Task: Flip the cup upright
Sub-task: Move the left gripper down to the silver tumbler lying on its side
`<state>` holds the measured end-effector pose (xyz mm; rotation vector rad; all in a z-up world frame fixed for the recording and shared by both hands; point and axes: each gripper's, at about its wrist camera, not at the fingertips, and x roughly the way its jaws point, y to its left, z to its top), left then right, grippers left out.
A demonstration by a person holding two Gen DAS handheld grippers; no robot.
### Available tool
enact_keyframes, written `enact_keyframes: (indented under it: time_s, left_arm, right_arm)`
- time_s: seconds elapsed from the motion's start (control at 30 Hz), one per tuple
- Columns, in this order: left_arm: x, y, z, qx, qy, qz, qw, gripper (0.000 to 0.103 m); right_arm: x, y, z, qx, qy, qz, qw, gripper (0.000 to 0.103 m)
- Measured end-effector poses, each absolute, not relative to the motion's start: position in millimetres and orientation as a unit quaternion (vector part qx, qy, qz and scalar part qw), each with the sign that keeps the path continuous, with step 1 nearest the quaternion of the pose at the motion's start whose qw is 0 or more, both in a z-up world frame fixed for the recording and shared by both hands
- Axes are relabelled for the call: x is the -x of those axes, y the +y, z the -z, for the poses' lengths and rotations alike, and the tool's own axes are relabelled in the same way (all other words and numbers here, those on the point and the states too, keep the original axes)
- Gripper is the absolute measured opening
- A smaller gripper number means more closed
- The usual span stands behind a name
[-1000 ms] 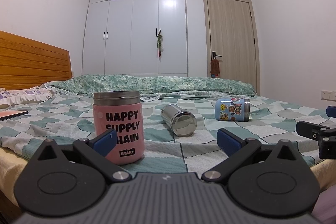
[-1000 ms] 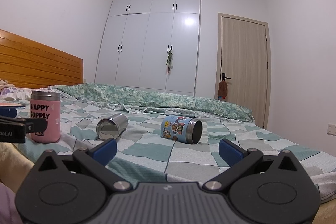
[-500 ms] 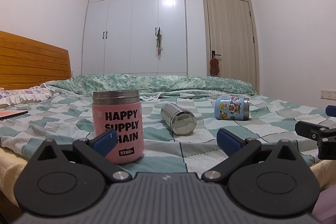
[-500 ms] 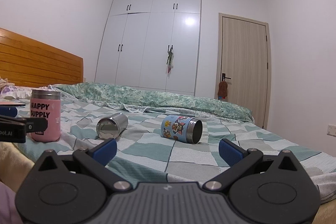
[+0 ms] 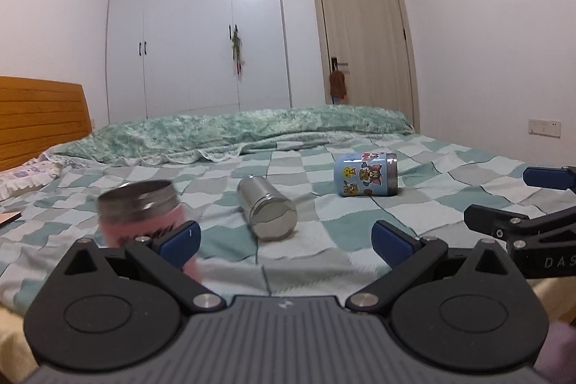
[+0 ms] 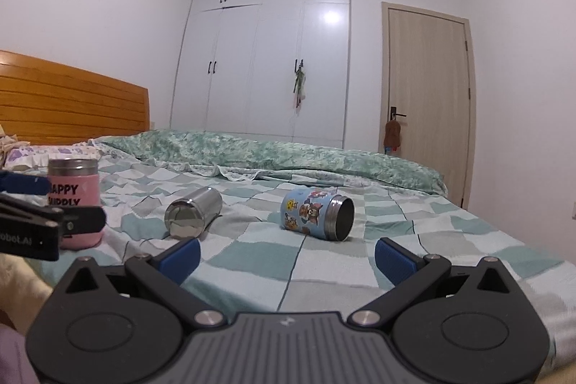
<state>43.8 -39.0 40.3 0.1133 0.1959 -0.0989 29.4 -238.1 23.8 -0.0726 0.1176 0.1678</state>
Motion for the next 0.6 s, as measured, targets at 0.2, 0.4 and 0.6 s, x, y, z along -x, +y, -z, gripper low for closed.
enact_keyframes:
  time_s: [0.2,0.4,0.6]
  left_arm:
    - [-89.2,-50.9,-65.5,-0.055,0.132,0.039,0.989,0.103]
    - [-146.2,-57.1,-84.2,-0.048,0.194,0.015,0.980,0.103]
    - [-208.1,-59.9,-92.8,-0.059,0.256,-0.029,0.964,0.103]
  right_arm:
    - [-81.7,-248.7,-46.1,0.057,0.111,-0.114,0.986,0.103]
    - [-134.0,-248.4,-62.9,0.086,0.141,-0.150,0.975,0.103]
    - [-191.4,-240.3,-72.5,0.108,0.171,-0.188,0.961,0.103]
